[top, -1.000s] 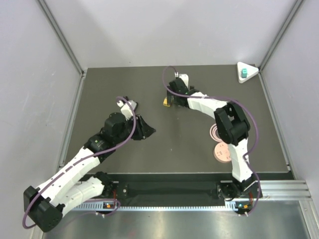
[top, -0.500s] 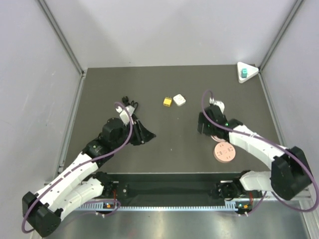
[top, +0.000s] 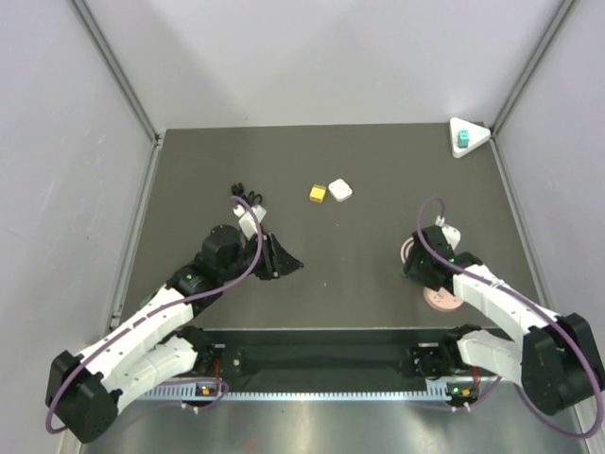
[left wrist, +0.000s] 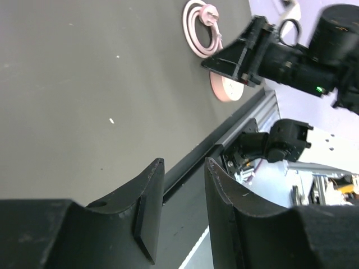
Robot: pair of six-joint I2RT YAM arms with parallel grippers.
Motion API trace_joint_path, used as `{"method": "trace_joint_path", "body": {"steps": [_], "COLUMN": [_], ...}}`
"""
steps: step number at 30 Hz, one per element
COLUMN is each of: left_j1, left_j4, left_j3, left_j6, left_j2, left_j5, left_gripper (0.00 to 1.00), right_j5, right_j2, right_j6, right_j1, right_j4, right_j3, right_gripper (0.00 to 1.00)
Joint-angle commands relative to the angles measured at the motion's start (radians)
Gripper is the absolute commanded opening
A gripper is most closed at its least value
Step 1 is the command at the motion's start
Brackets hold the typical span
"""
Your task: Pull the plug off the socket
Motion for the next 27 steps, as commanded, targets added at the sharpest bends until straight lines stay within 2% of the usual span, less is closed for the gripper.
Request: {"method": "trace_joint_path", "body": {"steps": [1,6,9,12,15,18,22,24,27], "left_j1": [0.002,0.001,0.002,0.001,0.001,0.001,-0.001,-0.001,0.001], "left_j4": [0.098,0.089,0.054,0.017,-0.020,-0.031,0.004,0.061,0.106], "left_j3": [0.004,0.033,0.062,0.082,0.098,0.096,0.078,0.057,0.043], "left_j6": [0.004,0.008,0.011,0.010,0.007,0.002,-0.010,-0.035,-0.053], "left_j2": [0.007,0.001,0.004,-0.007,-0.011,-0.022,-0.033,-0.028,-0.013], "left_j5": [0.070,0.090,0.100,0.103,0.115,0.117,0.103,0.101,0.100], "left_gripper": [0.40,0.40,0.40,0.40,0.40,0.41,0.42,0.42,0.43], "right_j5": [0.057,0.158,0.172,0.205,0.199,0.216,0.097,0.010,-0.046], "right_j2": [0.033,0.057,-0.001,-0.091,-0.171,-0.190,-0.208,-0.214,-0.126], "right_j6": [0.062,0.153,0.162,0.171,0.139,0.033,-0.074,-0.134,-0.175], "right_j1": [-0.066,-0.138,-0.268,-0.348,-0.500,-0.506,-0.483,-0.480,-0.482], "right_j4": [-0.070,-0.168,-0.191,-0.204,-0.186,-0.176,-0.156,-0.080,-0.025], "right_j3": [-0.017,0.001,-0.007,-0.013,-0.021,0.042,0.093,0.091,0.160], "right_gripper": [0.55,0.55,0.54,0.54,0.54,0.57,0.66,0.72,0.83]}}
